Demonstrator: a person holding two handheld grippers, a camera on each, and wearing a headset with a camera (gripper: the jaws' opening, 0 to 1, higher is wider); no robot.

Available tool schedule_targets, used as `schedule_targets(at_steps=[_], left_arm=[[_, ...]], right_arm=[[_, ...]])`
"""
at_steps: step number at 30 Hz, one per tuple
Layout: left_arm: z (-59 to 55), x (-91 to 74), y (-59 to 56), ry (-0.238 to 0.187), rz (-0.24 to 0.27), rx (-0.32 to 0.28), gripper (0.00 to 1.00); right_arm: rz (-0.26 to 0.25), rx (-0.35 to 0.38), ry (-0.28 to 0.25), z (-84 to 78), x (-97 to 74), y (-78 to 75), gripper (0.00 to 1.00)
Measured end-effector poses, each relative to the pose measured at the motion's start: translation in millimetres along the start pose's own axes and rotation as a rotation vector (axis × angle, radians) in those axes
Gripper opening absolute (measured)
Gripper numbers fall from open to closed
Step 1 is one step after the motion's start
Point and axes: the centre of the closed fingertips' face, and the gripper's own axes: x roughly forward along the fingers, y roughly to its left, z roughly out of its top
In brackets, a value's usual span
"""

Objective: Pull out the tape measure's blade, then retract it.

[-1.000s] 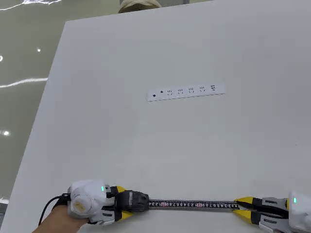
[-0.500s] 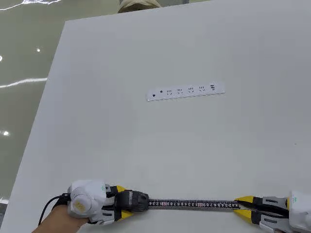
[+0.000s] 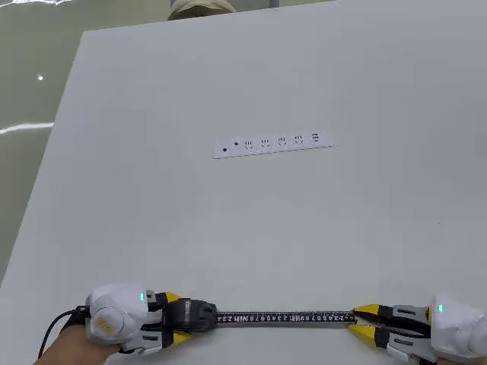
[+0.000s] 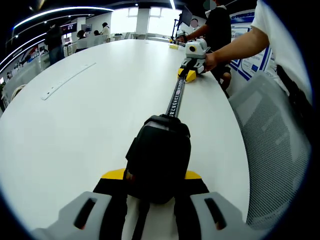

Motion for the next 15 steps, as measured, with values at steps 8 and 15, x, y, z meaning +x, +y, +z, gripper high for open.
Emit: schedule_targets(at_steps=[8, 15], left_arm=[[-0.3, -0.6, -0.2, 0.003, 0.001, 0.004, 0.33], [-0.2, -0.7, -0.2, 0.022, -0.002, 0.017, 0.33]], right_arm=[[0.011, -0.001, 0.007, 4.1, -0.5, 6.1, 0.20], [0.008, 0.007, 0.012, 1.4, 0.1, 4.4, 0.21]])
